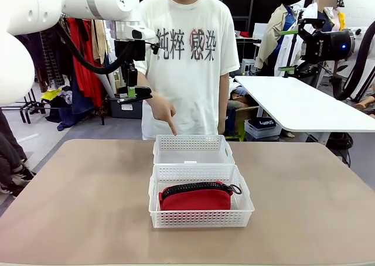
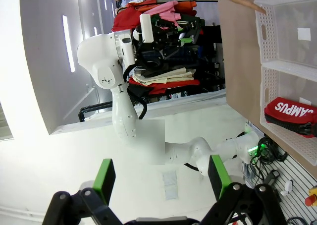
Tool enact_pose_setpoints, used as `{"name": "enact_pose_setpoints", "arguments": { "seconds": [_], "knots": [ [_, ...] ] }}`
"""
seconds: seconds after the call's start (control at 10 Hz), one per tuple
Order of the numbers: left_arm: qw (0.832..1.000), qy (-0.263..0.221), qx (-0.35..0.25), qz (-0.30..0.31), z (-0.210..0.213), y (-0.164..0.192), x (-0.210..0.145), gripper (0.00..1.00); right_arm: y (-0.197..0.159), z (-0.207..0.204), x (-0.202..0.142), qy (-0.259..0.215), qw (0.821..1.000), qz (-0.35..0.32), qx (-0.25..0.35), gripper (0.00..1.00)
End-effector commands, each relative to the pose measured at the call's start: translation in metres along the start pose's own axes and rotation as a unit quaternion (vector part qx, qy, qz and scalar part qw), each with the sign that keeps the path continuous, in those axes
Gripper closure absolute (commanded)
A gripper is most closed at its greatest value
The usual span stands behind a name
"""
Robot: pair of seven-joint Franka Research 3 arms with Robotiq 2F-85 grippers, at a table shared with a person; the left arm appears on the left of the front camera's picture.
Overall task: Distribute items into two baskets.
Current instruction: Place the picked Stapler into the Organizing basket as instructed by the person.
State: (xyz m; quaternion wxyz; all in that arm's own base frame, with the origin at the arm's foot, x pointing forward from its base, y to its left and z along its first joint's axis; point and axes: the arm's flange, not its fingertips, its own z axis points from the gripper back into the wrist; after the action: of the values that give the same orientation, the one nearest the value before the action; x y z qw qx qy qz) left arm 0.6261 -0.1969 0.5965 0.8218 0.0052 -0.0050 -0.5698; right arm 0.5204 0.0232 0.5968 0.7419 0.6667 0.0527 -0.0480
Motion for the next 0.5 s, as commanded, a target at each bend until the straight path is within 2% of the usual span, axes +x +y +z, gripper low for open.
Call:
{"name": "enact_pose_setpoints", "arguments": {
  "seconds": [0.0, 0.2, 0.4],
  "knots": [
    [0.997, -0.002, -0.013, -0.073, -0.006, -0.028, 0.035, 1.0, 0.004, 0.0, -0.001, -0.001, 1.0, 0.001, 0.01, 0.0],
    [0.991, -0.003, -0.004, -0.135, -0.021, -0.056, 0.074, 1.0, 0.004, 0.0, -0.001, -0.001, 1.0, 0.001, 0.01, 0.0],
    [0.987, -0.005, 0.024, -0.157, -0.039, -0.069, 0.11, 1.0, 0.004, 0.0, -0.001, -0.001, 1.0, 0.001, 0.01, 0.0]
  ]
}}
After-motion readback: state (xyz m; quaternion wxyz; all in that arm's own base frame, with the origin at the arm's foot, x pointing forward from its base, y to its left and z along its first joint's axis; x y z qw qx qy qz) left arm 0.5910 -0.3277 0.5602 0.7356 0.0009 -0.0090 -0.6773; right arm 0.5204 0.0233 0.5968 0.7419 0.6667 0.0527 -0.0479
